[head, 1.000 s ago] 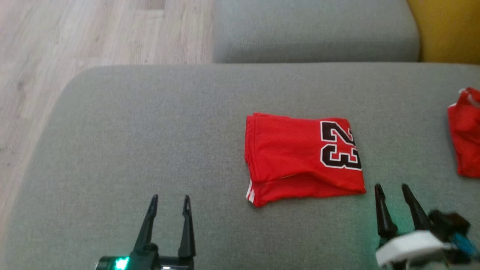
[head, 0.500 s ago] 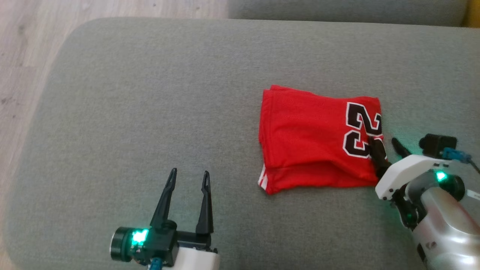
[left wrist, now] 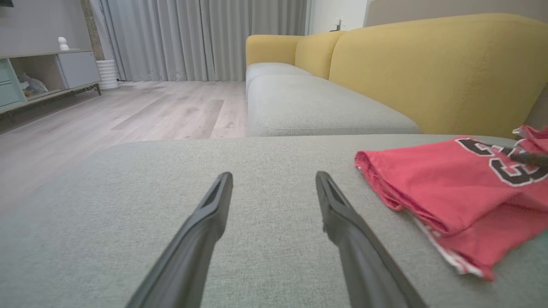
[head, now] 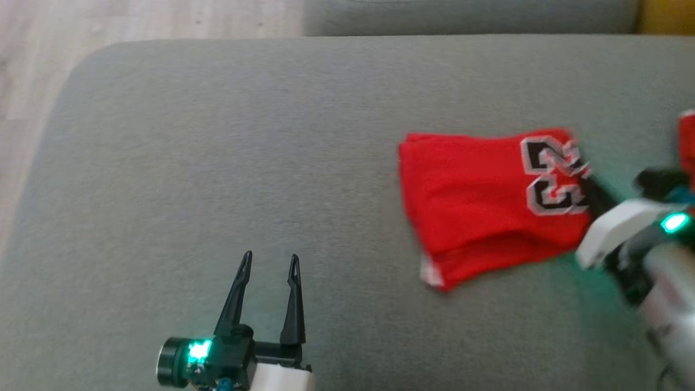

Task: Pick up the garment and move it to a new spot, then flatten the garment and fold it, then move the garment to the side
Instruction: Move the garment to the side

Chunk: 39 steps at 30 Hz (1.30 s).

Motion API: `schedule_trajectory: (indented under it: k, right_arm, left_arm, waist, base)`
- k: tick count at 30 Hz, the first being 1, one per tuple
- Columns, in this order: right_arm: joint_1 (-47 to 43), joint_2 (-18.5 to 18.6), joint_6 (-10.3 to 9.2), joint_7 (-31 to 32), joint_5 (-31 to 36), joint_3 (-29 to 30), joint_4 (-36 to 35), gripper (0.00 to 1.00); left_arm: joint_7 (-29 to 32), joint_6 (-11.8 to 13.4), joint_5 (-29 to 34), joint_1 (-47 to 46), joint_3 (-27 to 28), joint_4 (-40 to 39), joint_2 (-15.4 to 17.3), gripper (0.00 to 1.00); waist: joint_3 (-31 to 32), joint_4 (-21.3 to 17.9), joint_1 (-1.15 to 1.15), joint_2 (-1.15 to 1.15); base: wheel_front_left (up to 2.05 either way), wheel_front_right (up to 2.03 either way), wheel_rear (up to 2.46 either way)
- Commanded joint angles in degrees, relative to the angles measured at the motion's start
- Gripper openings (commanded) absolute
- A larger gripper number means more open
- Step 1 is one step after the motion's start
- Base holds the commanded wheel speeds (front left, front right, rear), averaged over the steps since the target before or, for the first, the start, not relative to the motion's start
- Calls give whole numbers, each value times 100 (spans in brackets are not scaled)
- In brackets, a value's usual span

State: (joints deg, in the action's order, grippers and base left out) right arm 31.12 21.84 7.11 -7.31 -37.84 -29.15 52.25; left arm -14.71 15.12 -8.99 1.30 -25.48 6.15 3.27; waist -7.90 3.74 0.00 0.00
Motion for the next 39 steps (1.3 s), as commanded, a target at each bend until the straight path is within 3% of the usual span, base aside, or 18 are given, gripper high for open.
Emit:
schedule_trajectory:
  k: [1, 11, 17, 21, 22, 26, 31, 36, 39]
  right_arm:
    - [343, 349, 37, -110, -70, -112, -128, 0]
    - [1170, 1574, 37, -345, -186, -184, -37, 0]
    - [1667, 2259, 37, -601, -215, 76, 242, 0]
    - [1803, 2502, 37, -655, -259, 242, 577, 0]
    - [1836, 2543, 37, -582, -216, 300, 914, 100]
    - [1857, 2370, 37, -609, 75, 322, 1502, 100]
    - [1501, 1751, 37, -753, 354, 403, 1688, 100]
    - [476, 1001, 37, -766, 648, 845, 712, 100]
    - [-482, 509, 37, -767, 870, 1239, -320, 100]
  left_arm:
    - [-29, 19, 73, -147, 229, -204, -39, 100]
    - [-29, 72, 158, -579, 144, -332, -39, 100]
    - [-29, 134, 239, -887, 46, -372, -39, 100]
    - [-29, 153, 258, -999, 2, -336, -39, 100]
    - [-29, 171, 227, -1018, 4, -312, -39, 100]
    - [-29, 288, 157, -980, 84, -268, -39, 100]
    - [-29, 314, -75, -719, 252, -193, -39, 100]
    - [-29, 52, -424, -296, 487, -129, -39, 100]
    - [-29, -73, -497, -50, 626, -49, -39, 100]
  waist:
    - [-151, -286, 0, 0]
    - [-809, -863, 0, 0]
    - [-1224, -979, 0, 0]
    - [-1332, -972, 0, 0]
    - [-1301, -959, 0, 0]
    - [-997, -911, 0, 0]
    - [-274, -804, 0, 0]
    - [589, -659, 0, 0]
    - [977, -538, 0, 0]
  base:
    - [0, 0, 0]
    - [0, 0, 0]
    - [0, 0, 0]
    - [0, 0, 0]
    - [0, 0, 0]
    - [0, 0, 0]
    - [0, 0, 0]
    - [0, 0, 0]
    - [0, 0, 0]
